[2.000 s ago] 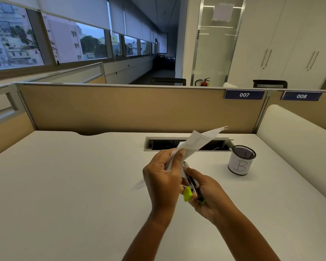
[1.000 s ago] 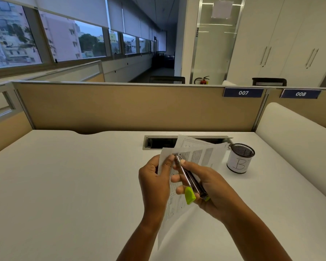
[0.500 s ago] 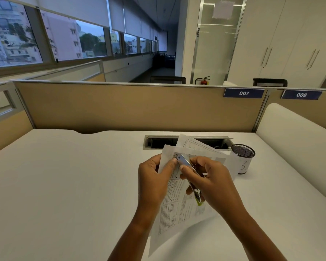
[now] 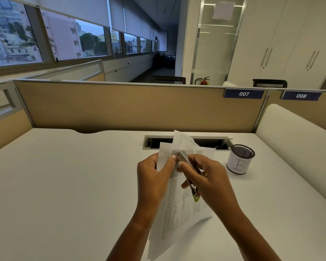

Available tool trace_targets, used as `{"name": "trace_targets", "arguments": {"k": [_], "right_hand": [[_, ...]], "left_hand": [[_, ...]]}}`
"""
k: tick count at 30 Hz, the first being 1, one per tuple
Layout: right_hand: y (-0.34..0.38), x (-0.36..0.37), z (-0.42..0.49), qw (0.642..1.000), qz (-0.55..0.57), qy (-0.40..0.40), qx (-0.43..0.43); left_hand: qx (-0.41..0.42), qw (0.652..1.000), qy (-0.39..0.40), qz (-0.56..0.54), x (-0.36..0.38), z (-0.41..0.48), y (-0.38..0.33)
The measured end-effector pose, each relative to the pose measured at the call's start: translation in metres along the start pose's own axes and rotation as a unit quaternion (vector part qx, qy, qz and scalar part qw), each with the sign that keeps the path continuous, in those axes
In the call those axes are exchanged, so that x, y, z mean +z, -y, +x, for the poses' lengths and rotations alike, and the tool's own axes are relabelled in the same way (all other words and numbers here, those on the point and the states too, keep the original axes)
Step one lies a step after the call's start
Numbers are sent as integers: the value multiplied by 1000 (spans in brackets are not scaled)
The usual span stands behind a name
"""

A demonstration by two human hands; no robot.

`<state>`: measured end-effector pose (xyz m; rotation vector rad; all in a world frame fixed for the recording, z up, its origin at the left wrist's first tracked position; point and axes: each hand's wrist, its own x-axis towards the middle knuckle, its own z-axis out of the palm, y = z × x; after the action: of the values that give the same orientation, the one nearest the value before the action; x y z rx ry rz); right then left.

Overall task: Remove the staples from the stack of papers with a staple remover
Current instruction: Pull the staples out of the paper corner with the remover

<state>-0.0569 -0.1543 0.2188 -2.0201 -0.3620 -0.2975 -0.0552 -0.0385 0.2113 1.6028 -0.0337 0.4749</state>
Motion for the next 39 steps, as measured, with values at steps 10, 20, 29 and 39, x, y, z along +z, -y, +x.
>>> {"name": "trace_targets", "arguments": {"k": [10, 20, 29, 39], "right_hand": [[4, 12, 1, 995, 94, -32, 1], [3, 15, 0, 997, 22, -71, -30], [6, 16, -8, 972, -127, -153, -122], [10, 18, -15, 948, -216, -168, -162]], "left_hand": [[3, 999, -36, 29, 2, 3, -5], [9, 1000, -19, 12, -4, 5, -6], [22, 999, -21, -42, 1, 0, -3], [48, 997, -33, -41, 4, -7, -1]]}}
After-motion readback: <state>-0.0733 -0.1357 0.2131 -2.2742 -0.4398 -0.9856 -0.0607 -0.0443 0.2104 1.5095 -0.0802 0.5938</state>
